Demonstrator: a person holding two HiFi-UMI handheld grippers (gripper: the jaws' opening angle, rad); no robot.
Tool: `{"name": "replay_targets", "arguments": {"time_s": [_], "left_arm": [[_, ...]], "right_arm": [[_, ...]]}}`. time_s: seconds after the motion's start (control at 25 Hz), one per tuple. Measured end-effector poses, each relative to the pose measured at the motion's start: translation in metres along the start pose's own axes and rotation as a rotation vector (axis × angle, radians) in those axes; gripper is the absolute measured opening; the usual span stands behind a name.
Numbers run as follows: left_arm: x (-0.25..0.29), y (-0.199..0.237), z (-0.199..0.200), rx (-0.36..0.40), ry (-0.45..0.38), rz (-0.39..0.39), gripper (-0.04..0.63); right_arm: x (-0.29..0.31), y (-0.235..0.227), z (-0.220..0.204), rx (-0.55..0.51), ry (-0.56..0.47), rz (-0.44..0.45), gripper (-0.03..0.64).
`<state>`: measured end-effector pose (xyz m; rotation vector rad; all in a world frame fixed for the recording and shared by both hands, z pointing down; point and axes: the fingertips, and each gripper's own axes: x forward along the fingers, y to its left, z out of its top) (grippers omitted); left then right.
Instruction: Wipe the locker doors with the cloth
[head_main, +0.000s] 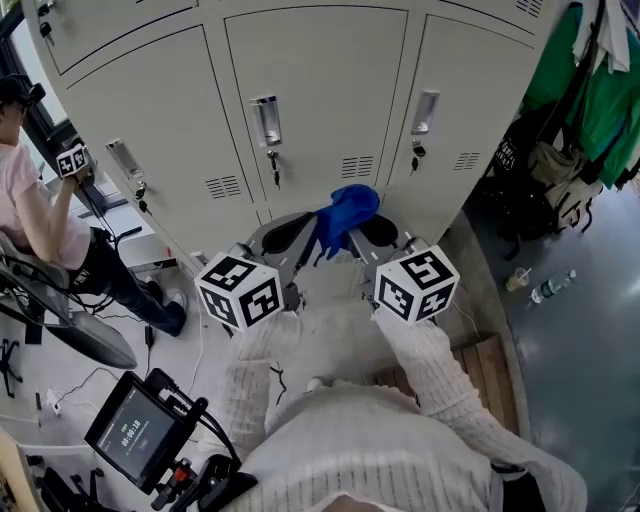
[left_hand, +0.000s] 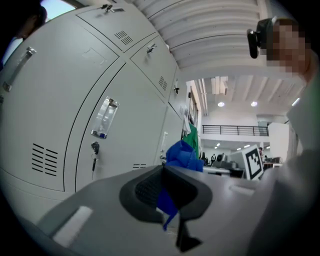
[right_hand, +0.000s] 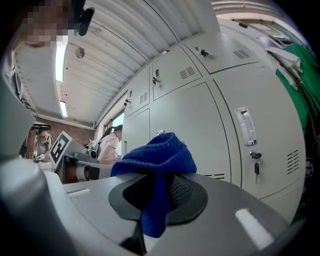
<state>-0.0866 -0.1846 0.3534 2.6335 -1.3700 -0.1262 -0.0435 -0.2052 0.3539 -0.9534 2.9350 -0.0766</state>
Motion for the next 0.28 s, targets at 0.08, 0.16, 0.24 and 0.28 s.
{"name": "replay_targets", "arguments": {"time_s": [0.08,0.16,0.24,0.28], "left_arm": [[-0.0003,-0.0002,0.0002,-0.003,-0.004,0.002,0.001],[0.0002,-0.0009,0.0000,0.006,-0.004,0.003,0.002],[0.0012,-0.0018,0.0001,0.014,-0.004,0.002,0.002],[0.0017,-0.0022,0.0002,0.017,-0.004,0.001,0.001]], "right_arm": [[-0.0020,-0.0006,0.0002,-0.008,-0.004,-0.012,0.049],[-0.0034,-0.0023,-0.0023,-0.006,-0.002,-0.020,0.049],[-0.0038,-0.0046,-0.0052,-0.001,0.003,-0.024,0.049],[-0.0039,-0.0057,-0.0066,0.001,0.005,-0.026,0.049]]}}
